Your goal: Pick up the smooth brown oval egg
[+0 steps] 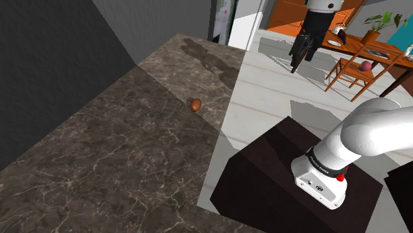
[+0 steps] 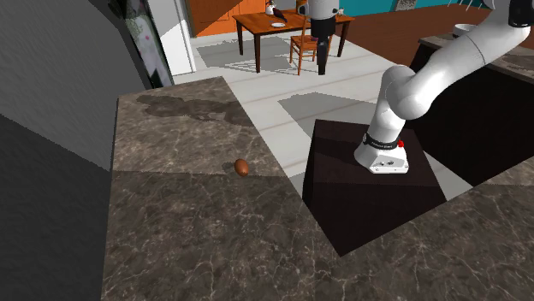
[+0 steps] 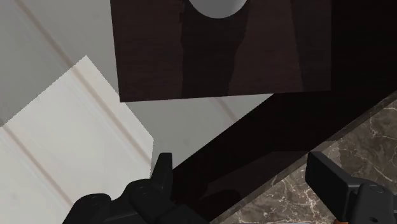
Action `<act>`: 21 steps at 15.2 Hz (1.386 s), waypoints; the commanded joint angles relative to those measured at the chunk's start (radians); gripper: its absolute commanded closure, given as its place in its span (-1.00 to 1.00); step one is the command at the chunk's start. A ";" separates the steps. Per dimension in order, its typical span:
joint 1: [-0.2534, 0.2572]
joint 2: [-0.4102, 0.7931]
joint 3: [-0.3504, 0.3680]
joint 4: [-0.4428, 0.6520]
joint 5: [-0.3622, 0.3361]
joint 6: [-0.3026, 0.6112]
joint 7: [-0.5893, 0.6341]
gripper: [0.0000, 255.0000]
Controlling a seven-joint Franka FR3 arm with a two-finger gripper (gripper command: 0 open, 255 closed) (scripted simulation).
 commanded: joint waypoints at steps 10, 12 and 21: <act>0.045 0.187 0.139 -0.052 0.099 0.265 0.212 -1.00; 0.053 0.245 0.168 -0.047 0.113 0.324 0.258 -1.00; 0.073 0.555 0.285 0.054 0.110 0.561 0.472 -1.00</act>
